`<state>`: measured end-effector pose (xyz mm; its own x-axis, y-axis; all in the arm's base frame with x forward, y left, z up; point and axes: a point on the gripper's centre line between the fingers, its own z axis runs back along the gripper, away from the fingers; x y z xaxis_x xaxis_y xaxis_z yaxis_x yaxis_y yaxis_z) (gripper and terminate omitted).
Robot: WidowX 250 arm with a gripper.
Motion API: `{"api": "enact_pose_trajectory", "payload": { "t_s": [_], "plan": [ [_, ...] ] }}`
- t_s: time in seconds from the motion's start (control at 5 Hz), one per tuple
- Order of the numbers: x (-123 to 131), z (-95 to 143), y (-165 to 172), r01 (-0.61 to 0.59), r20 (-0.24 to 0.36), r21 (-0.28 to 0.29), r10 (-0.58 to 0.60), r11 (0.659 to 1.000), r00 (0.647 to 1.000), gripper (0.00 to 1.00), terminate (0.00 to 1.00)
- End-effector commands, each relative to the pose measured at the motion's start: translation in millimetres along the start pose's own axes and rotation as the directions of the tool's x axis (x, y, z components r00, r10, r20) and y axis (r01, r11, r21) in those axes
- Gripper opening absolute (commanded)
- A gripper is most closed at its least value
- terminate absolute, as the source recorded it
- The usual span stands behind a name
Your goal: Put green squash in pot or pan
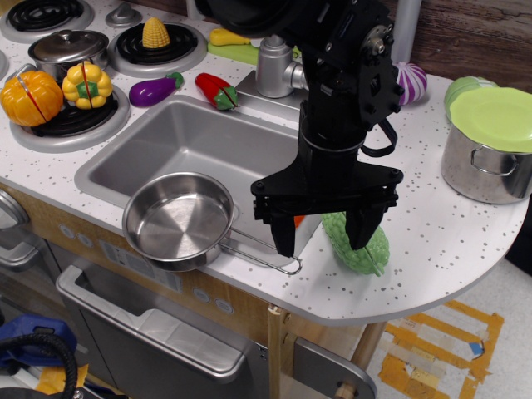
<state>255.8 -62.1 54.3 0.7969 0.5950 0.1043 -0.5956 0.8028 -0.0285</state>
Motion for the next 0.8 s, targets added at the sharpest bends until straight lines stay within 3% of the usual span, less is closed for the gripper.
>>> {"api": "enact_pose_trajectory", "payload": {
  "t_s": [0.0, 0.4, 0.6],
  "plan": [
    [0, 0, 0, 0.000, 0.000, 0.000, 0.000, 1.000, 1.000, 1.00, 0.00],
    [13, 20, -6, -0.008, 0.067, 0.056, 0.004, 0.998, 0.998, 1.00, 0.00],
    [23, 21, -14, -0.005, 0.110, 0.052, -0.001, 0.999, 0.994, 1.00, 0.00]
  ]
}}
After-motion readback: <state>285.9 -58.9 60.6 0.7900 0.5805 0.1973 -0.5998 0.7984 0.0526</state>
